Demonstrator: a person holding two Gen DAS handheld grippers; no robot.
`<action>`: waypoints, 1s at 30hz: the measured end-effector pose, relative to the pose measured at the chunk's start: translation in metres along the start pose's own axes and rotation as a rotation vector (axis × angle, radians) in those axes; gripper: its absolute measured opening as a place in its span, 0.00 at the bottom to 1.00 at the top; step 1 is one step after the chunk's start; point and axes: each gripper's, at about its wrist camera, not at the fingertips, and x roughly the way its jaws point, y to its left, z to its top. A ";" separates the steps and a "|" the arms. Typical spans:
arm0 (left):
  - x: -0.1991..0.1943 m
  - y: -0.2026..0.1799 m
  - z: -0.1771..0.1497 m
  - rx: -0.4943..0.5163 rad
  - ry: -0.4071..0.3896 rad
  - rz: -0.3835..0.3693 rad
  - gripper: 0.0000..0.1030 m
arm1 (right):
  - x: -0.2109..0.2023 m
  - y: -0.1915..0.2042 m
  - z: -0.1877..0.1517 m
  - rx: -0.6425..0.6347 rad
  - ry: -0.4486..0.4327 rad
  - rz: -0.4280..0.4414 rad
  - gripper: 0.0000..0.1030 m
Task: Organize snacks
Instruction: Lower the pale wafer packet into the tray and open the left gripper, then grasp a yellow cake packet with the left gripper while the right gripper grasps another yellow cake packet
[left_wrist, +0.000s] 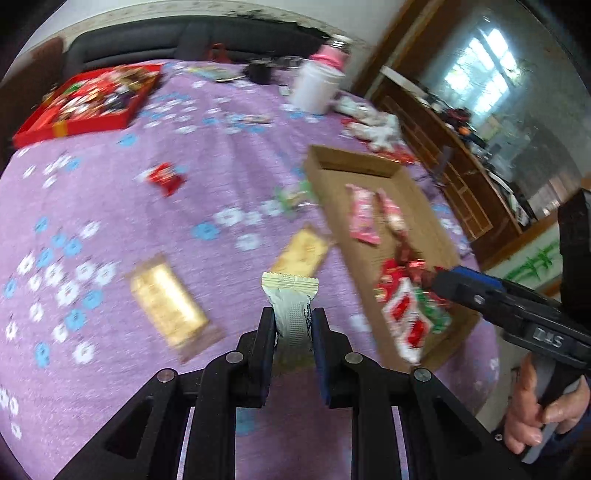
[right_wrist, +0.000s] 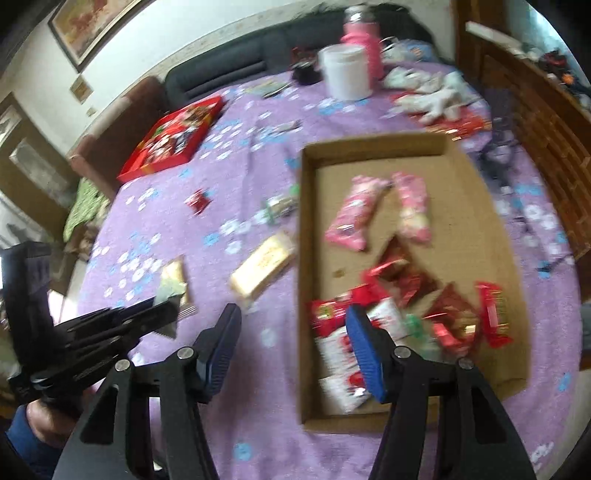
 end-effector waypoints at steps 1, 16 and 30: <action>0.003 -0.010 0.003 0.017 0.010 -0.024 0.18 | -0.003 -0.006 0.001 0.015 -0.013 -0.020 0.57; 0.060 -0.126 0.015 0.215 0.094 -0.104 0.55 | -0.043 -0.102 -0.013 0.200 -0.083 -0.144 0.57; 0.014 0.007 0.005 -0.129 0.008 0.148 0.55 | -0.016 -0.046 0.000 0.071 -0.038 -0.021 0.57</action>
